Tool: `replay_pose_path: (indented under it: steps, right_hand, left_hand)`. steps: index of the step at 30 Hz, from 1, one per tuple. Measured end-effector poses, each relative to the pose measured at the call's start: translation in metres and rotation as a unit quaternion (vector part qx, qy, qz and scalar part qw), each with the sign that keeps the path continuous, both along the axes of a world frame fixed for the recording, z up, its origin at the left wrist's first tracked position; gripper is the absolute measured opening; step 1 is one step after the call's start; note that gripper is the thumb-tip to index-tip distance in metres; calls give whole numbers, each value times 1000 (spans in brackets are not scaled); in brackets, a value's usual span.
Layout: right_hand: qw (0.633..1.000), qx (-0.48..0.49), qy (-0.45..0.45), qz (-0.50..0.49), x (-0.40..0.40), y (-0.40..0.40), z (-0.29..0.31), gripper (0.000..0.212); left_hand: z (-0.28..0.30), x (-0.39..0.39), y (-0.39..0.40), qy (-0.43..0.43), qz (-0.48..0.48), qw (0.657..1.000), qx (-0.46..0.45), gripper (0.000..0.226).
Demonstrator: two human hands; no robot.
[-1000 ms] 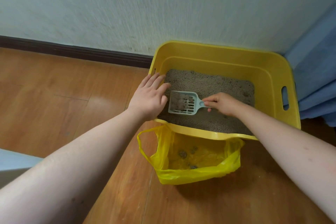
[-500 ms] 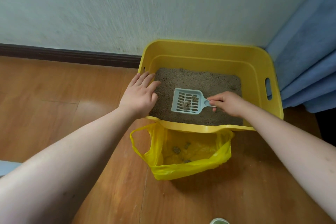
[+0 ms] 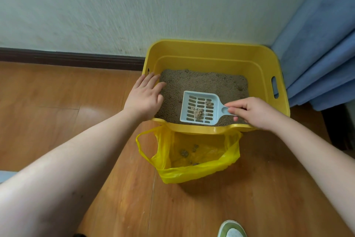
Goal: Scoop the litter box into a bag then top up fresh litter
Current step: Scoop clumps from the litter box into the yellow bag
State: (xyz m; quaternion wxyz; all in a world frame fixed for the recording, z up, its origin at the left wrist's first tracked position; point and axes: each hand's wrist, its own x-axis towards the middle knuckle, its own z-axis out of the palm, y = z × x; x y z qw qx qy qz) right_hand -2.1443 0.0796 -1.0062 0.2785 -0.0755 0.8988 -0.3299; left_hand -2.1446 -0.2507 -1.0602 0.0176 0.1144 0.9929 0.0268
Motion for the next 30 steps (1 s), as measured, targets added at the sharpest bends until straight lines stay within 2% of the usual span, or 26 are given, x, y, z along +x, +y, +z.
replay_pose_path:
  steps: [2, 4, 7, 9, 11, 13, 16, 23, 30]
  right_hand:
    - [1000, -1, 3, 6, 13, 0, 6, 26]
    - [997, 43, 34, 45, 26, 0, 5, 27]
    - [978, 114, 130, 117, 37, 0, -1, 28]
    - [942, 138, 249, 175, 39, 0, -8, 24]
    - [880, 148, 384, 238, 41, 1, -18, 19]
    - [834, 169, 443, 281, 45, 3, -25, 23]
    - [801, 198, 476, 304, 56, 4, -29, 37]
    - [763, 188, 529, 320, 69, 3, -30, 37]
    - [760, 174, 533, 328, 74, 2, -33, 41]
  left_hand:
    - [0, 1, 0, 1, 1, 1000, 3, 66]
    - [1, 2, 0, -6, 0, 1000, 5, 64]
    - [1, -1, 0, -3, -2, 1000, 2, 58]
    - [0, -2, 0, -3, -3, 1000, 0, 57]
    - [-1, -1, -1, -2, -2, 1000, -2, 59]
    - [-1, -2, -2, 1, -2, 1000, 0, 62]
    - [-1, -1, -2, 0, -1, 1000, 5, 66]
    - [-1, -2, -2, 3, -4, 1000, 11, 66]
    - [-2, -1, -1, 8, -6, 1000, 11, 64]
